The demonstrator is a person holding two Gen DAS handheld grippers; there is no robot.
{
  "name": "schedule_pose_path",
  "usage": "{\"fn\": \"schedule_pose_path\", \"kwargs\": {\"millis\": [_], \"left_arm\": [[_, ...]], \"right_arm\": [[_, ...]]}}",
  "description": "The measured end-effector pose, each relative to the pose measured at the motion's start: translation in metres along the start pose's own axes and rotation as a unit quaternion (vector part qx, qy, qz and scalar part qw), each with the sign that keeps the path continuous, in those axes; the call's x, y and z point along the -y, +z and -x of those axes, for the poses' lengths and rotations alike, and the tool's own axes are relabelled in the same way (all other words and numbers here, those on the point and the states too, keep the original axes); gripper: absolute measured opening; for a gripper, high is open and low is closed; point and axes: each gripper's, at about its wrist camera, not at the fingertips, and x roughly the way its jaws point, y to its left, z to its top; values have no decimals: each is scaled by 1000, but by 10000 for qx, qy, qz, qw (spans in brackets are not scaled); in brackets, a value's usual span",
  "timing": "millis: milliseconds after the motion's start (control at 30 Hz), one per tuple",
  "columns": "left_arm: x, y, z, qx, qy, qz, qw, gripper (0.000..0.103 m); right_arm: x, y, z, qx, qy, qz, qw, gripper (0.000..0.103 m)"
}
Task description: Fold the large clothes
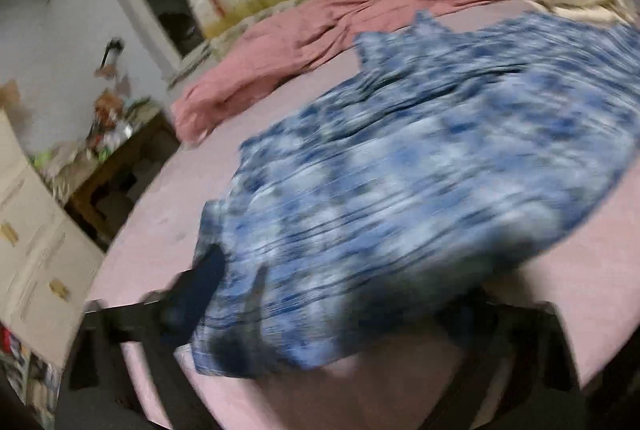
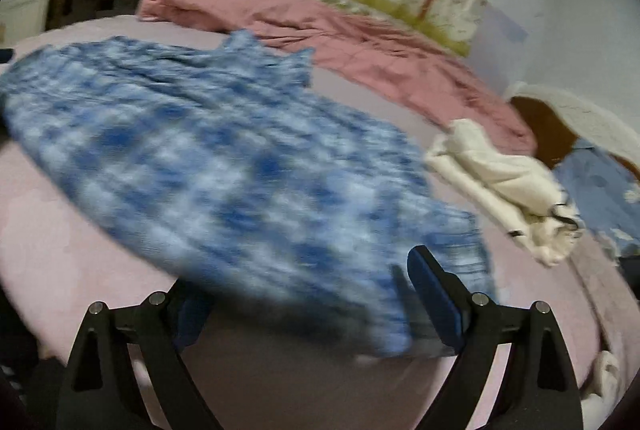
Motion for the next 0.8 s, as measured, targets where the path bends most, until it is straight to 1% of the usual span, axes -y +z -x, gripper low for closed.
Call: {"fn": "schedule_pose_path", "kwargs": {"millis": [33,67,100,133,167,200,233,333,500,600,700,800], "left_arm": [[-8,-2,-4,-46,-66,167,9998,56],[-13,-5,-7,-65,-124,268,9995,27],[-16,-9,-9,-60,-111,336,9994,16],[-17,-13,-8,-21,-67,355,9993,10],[-16,-15,-7,7,-84,368,9993,7],[-15,-17,-6,-23,-68,405,9992,7],[-15,-18,-2,-48,-61,461,9989,6],[-23,-20,17,129,-68,648,9978,6],[-41,-26,59,420,-193,885,9950,6],[-49,-24,70,481,-242,961,9939,6],[-59,-10,64,478,-276,1192,9913,7],[-70,20,55,599,-269,1354,9886,7]], "right_arm": [[6,-3,-4,4,-330,30,9994,79],[10,-5,-6,-10,-462,41,9989,70],[18,-9,-11,-67,-596,-13,9982,45],[24,-11,-14,-113,-615,-124,9980,20],[34,-15,-16,-135,-471,-347,9982,16],[39,-17,-16,-99,-314,-501,9982,11],[44,-20,-12,4,-136,-709,9974,8],[44,-25,3,259,-92,-770,9966,7],[49,-28,33,416,34,-897,9951,7],[57,-26,49,482,138,-958,9941,7],[68,-17,53,564,290,-1097,9919,7],[77,4,50,688,390,-1221,9894,8]]}}
